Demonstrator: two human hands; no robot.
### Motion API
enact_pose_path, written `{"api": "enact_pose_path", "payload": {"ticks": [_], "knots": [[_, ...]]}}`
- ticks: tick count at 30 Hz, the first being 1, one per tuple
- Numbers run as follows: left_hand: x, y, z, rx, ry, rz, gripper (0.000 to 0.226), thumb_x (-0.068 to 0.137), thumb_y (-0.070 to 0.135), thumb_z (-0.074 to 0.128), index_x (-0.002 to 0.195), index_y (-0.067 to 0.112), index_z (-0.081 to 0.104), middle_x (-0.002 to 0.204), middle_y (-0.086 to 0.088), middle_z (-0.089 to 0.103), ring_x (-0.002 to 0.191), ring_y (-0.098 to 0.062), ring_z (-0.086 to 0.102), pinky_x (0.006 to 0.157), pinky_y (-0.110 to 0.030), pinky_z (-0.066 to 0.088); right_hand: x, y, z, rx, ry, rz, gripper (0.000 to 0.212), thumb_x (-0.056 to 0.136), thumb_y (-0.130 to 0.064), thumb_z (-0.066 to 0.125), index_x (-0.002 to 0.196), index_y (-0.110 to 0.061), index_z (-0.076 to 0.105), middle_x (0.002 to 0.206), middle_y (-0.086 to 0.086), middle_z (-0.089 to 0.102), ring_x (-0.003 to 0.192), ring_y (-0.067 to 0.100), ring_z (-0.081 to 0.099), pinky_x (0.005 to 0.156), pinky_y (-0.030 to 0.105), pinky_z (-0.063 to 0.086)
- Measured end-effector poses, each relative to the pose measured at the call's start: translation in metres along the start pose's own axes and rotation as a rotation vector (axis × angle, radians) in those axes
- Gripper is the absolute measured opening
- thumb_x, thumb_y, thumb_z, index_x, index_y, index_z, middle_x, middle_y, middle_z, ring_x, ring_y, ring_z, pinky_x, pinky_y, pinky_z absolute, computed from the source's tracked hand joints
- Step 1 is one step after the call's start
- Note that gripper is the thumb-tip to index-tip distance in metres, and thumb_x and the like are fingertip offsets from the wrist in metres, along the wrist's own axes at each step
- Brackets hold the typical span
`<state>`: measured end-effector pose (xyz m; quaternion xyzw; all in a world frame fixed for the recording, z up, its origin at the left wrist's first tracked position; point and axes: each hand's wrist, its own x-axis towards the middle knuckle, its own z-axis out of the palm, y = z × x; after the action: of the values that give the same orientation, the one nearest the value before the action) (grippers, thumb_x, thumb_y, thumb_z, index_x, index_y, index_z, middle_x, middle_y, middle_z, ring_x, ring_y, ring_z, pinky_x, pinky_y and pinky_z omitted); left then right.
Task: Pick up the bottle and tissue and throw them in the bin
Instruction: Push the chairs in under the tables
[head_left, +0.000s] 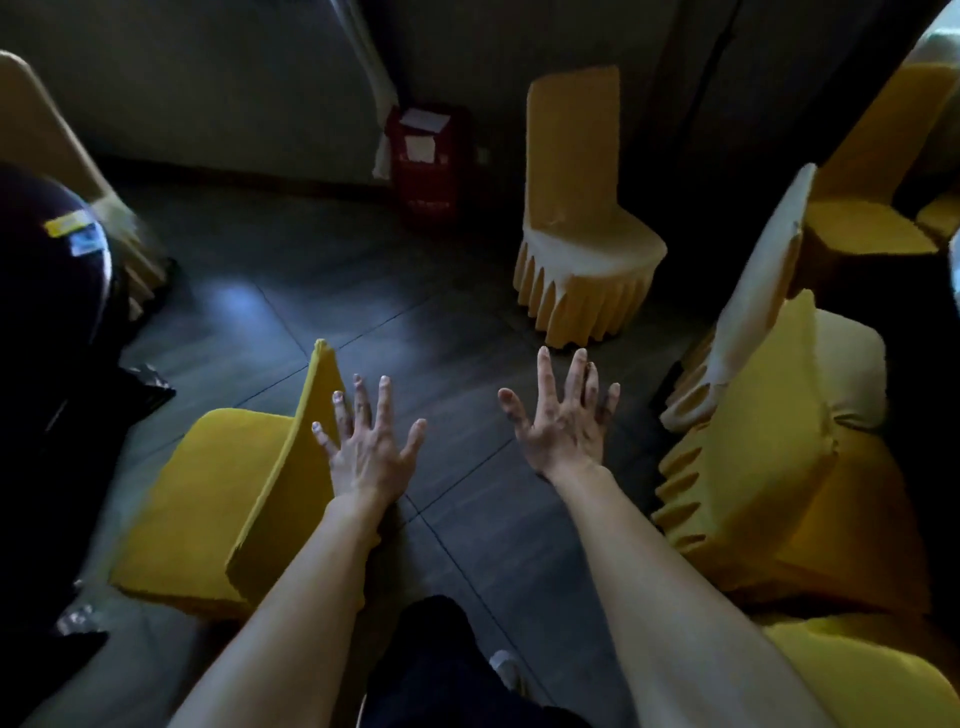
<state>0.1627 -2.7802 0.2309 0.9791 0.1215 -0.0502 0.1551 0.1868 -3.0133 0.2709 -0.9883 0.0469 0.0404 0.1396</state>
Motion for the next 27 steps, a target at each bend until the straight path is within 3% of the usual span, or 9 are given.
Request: {"api": "enact_pose_path", "payload": {"ticks": [4, 13, 18, 24, 27], "knots": [[0.017, -0.014, -0.004, -0.055, 0.11, -0.238, 0.079, 0.098, 0.064, 0.036, 0.161, 0.036, -0.001, 0.17, 0.0, -0.012, 0.156, -0.031, -0.008, 0.119, -0.065, -0.007, 0.055, -0.028, 0.009, -0.006, -0.086, -0.156, 0.083, 0.092, -0.08, 0.008, 0.16, -0.037, -0.013, 0.168, 0.015, -0.019, 0.156, 0.032, -0.014, 0.121, 0.057, -0.017], [0.051, -0.071, 0.026, -0.157, 0.195, -0.693, 0.078, 0.098, 0.063, 0.036, 0.161, 0.034, -0.001, 0.171, 0.001, -0.01, 0.157, -0.03, -0.007, 0.12, -0.062, -0.007, 0.15, -0.123, 0.038, -0.078, -0.142, -0.633, 0.086, 0.088, -0.082, 0.005, 0.16, -0.037, -0.007, 0.169, 0.017, -0.012, 0.157, 0.034, -0.007, 0.12, 0.056, -0.016], [0.062, -0.065, 0.035, -0.17, 0.289, -0.816, 0.084, 0.088, 0.072, 0.012, 0.161, 0.03, 0.014, 0.171, -0.002, 0.006, 0.157, -0.029, 0.006, 0.119, -0.057, -0.01, 0.183, -0.163, 0.045, -0.148, -0.194, -0.881, 0.084, 0.09, -0.082, 0.009, 0.161, -0.038, -0.006, 0.17, 0.017, -0.008, 0.157, 0.033, -0.004, 0.121, 0.058, -0.013], [0.046, -0.073, 0.031, -0.208, 0.346, -1.055, 0.081, 0.091, 0.072, 0.007, 0.162, 0.032, 0.007, 0.171, -0.001, 0.004, 0.157, -0.026, 0.0, 0.121, -0.057, -0.01, 0.191, -0.209, 0.059, -0.195, -0.299, -1.125, 0.083, 0.092, -0.079, 0.015, 0.161, -0.037, -0.003, 0.17, 0.014, -0.01, 0.157, 0.032, -0.005, 0.12, 0.055, -0.015], [0.027, -0.084, 0.038, -0.183, 0.346, -1.167, 0.082, 0.091, 0.077, 0.006, 0.161, 0.034, 0.013, 0.171, 0.0, 0.009, 0.157, -0.027, 0.001, 0.121, -0.06, -0.012, 0.188, -0.231, 0.081, -0.23, -0.369, -1.229, 0.081, 0.094, -0.077, 0.018, 0.162, -0.036, -0.002, 0.17, 0.014, -0.01, 0.157, 0.033, -0.006, 0.121, 0.058, -0.013]]}}
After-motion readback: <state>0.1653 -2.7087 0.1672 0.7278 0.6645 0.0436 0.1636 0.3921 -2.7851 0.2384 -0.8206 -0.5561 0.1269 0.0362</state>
